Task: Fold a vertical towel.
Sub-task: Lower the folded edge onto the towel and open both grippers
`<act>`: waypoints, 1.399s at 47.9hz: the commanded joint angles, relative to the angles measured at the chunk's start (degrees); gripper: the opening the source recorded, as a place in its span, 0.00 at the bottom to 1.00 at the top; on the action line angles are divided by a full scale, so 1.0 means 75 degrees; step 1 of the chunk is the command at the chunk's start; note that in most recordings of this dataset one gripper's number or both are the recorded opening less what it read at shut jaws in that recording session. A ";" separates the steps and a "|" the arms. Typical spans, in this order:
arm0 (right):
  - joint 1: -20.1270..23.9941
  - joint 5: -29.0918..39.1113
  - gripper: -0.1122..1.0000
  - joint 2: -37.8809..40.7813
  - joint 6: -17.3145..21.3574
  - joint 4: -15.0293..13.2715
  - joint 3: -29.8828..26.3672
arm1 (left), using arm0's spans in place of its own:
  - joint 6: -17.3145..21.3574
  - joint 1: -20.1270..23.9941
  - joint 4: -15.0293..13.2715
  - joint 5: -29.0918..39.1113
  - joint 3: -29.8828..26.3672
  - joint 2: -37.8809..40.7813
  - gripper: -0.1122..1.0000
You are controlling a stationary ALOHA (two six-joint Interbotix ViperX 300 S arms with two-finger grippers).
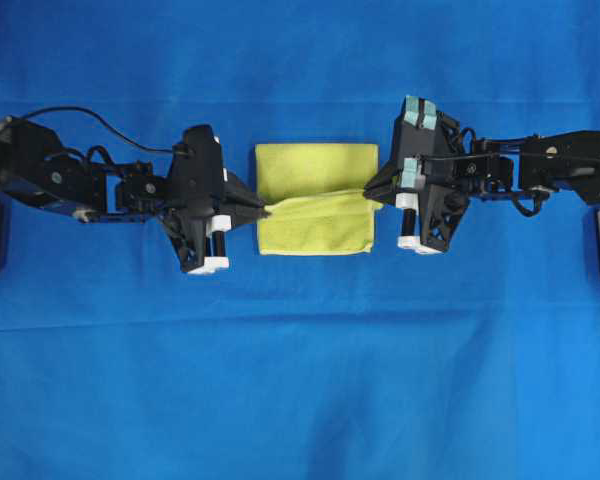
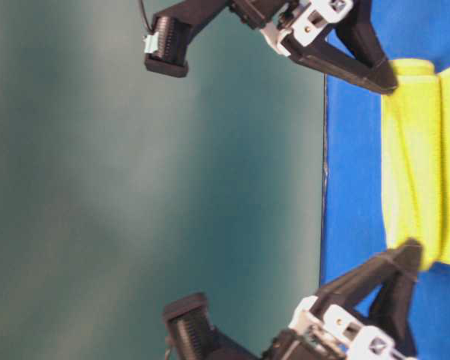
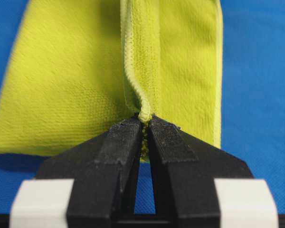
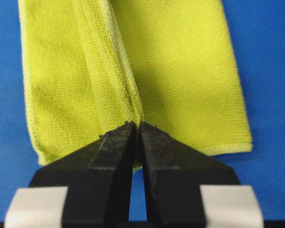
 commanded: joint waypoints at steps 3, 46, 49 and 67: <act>0.0094 -0.0070 0.15 -0.0012 0.0012 0.0035 -0.0082 | -0.0035 -0.0070 -0.0012 -0.0094 -0.0176 0.0129 0.13; 0.1547 0.0820 0.60 -0.0141 0.0996 0.0105 -0.0164 | -0.0434 -0.1324 -0.0012 0.0867 -0.0223 -0.0527 0.71; 0.1547 0.0914 0.60 -0.0328 0.1020 0.0105 -0.0199 | -0.0434 -0.1336 -0.0012 0.1113 -0.0211 -0.0820 0.71; 0.1535 0.1078 0.60 -0.2133 0.0984 0.0023 -0.0223 | -0.0164 -0.1230 0.0000 0.2520 -0.0070 -0.3164 0.71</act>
